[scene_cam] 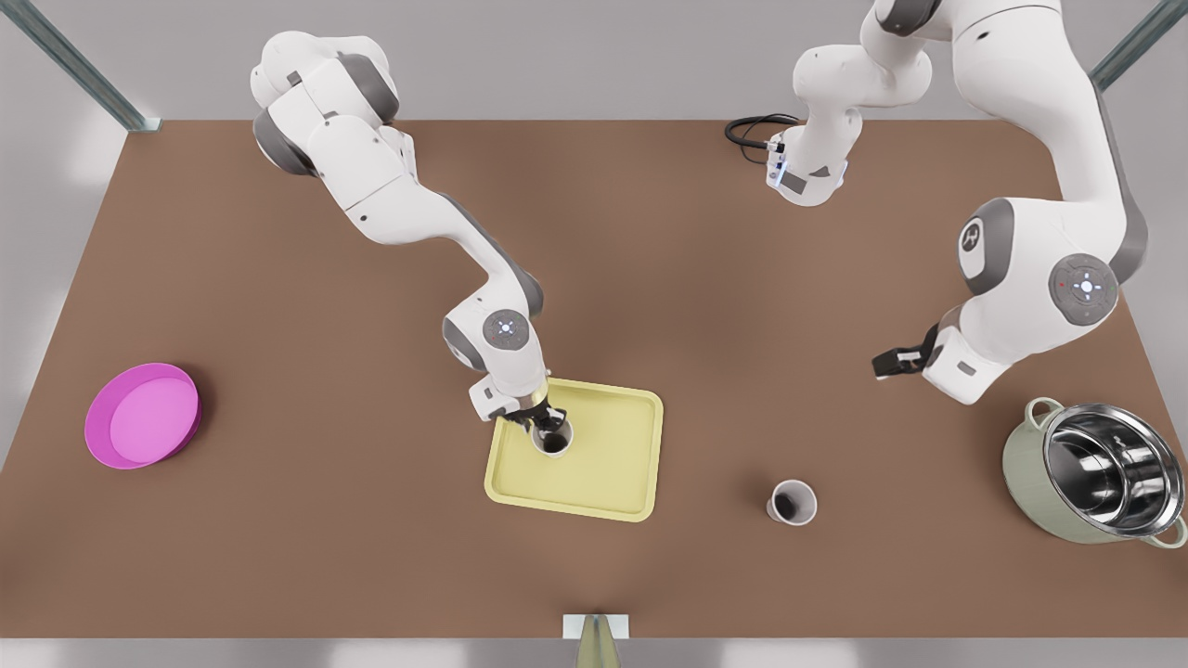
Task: Use the left arm to pick up the white IKEA cup from the tray and place it on the middle-left position; use the right arm to pick up the white IKEA cup from the tray and place it on the middle-right position
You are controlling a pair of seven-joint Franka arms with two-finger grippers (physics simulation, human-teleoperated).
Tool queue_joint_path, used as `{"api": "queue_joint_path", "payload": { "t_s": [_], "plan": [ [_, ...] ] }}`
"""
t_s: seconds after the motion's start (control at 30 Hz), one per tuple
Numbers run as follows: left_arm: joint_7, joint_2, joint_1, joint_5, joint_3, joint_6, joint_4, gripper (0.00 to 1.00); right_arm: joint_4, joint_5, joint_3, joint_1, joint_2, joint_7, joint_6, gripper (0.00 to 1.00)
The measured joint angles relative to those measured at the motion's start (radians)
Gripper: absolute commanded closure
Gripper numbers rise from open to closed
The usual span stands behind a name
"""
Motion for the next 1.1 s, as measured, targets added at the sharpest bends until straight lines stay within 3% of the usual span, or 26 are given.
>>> {"api": "queue_joint_path", "payload": {
  "t_s": [0.07, 0.6, 1.1],
  "plan": [
    [0.018, 0.000, -0.002, -0.008, 0.001, -0.007, 0.000, 0.00, 0.000, 0.003, 0.000, 0.001, 0.000, -0.002, 0.005, 1.00],
    [0.092, 0.005, -0.017, -0.017, 0.000, -0.019, 0.001, 0.00, 0.013, -0.018, 0.000, -0.066, -0.079, -0.037, -0.003, 1.00],
    [0.121, 0.014, -0.016, -0.016, 0.000, 0.000, 0.016, 0.00, -0.003, -0.006, 0.059, -0.390, -0.162, -0.309, -0.123, 1.00]
  ]
}}
